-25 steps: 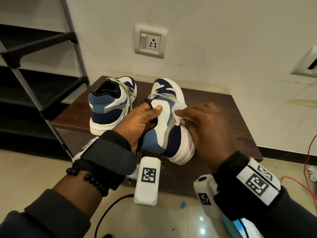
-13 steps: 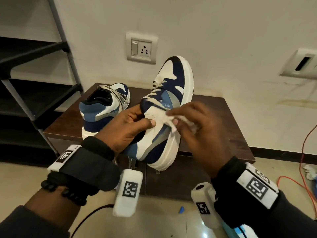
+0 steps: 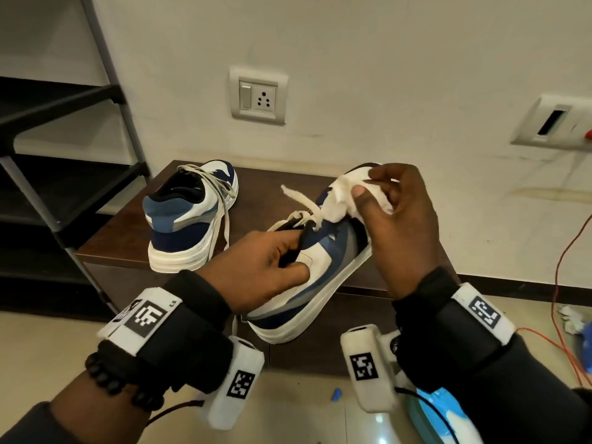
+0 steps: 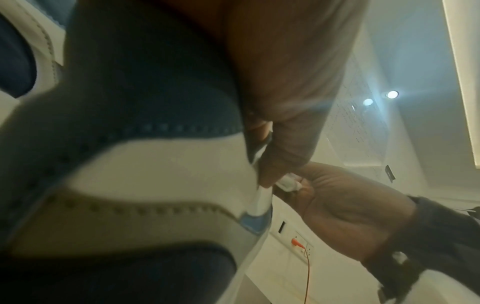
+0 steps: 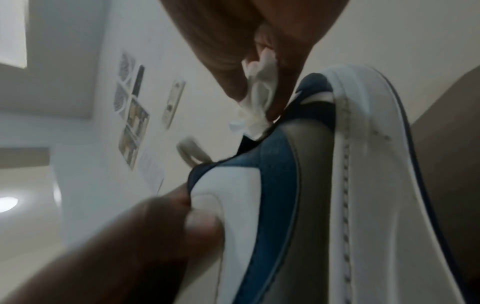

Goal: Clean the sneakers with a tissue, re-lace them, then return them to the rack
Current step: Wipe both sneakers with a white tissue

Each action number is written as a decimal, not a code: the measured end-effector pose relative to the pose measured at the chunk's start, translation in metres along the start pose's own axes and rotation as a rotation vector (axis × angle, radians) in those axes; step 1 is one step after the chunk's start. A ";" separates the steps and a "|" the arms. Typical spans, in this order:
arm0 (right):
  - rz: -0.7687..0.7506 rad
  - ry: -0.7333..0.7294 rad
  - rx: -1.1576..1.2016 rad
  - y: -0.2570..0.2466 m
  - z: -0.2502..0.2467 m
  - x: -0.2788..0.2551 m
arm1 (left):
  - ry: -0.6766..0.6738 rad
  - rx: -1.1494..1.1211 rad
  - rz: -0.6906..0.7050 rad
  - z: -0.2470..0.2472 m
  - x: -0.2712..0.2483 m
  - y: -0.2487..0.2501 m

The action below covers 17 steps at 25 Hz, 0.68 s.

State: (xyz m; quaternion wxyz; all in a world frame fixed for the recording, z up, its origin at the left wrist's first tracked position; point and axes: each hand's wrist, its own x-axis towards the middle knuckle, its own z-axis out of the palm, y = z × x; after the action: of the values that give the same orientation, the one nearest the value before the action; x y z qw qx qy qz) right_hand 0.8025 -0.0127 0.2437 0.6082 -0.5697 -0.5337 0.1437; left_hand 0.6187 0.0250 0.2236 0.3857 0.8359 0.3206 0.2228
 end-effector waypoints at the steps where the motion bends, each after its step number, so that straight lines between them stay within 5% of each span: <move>1: 0.033 0.030 -0.034 0.005 -0.005 0.002 | 0.015 0.061 0.029 0.002 0.000 0.002; 6: -0.090 -0.202 -0.251 -0.003 -0.004 -0.007 | 0.112 0.149 0.025 0.002 0.009 0.006; 10: -0.169 -0.196 -0.329 0.011 0.005 -0.012 | 0.107 -0.054 -0.135 -0.010 0.010 -0.003; 17: -0.424 -0.226 -0.386 0.020 0.025 -0.028 | 0.105 0.175 -0.231 -0.018 0.002 -0.008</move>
State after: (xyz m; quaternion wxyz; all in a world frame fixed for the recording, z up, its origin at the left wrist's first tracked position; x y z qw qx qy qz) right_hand 0.7801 -0.0146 0.2076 0.4419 -0.5313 -0.7222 -0.0281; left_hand 0.6054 0.0395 0.2284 0.3171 0.8112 0.4526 0.1915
